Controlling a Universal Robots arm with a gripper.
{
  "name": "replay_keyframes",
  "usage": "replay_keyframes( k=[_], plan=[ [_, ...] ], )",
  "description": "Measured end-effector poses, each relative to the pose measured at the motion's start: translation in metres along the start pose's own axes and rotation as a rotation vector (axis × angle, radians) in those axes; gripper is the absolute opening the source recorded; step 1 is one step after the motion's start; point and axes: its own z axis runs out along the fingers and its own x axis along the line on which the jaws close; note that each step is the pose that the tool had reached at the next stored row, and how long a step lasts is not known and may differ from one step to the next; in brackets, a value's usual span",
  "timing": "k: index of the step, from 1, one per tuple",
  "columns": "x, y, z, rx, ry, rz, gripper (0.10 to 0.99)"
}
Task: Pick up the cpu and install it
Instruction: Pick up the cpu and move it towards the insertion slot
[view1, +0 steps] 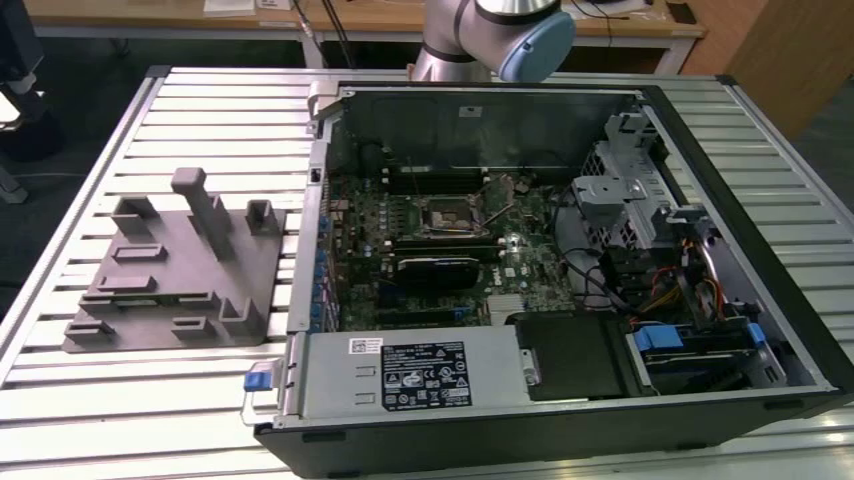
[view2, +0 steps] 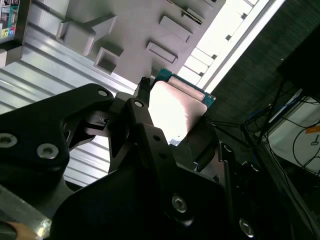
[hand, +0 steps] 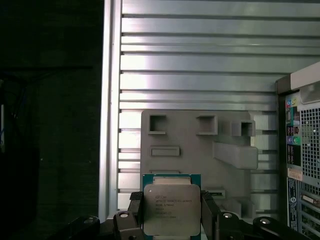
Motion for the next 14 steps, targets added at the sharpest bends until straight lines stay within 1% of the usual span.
replay_keyframes(
  k=[5,7,14],
  plan=[
    [-0.0001,0.0000,-0.0002,0.000,0.0001,0.000,0.545],
    [-0.0013,0.0000,-0.0003,0.000,0.0003,0.000,0.545],
    [-0.0096,0.0001,-0.0001,0.000,0.0001,0.000,0.545]
  ],
)
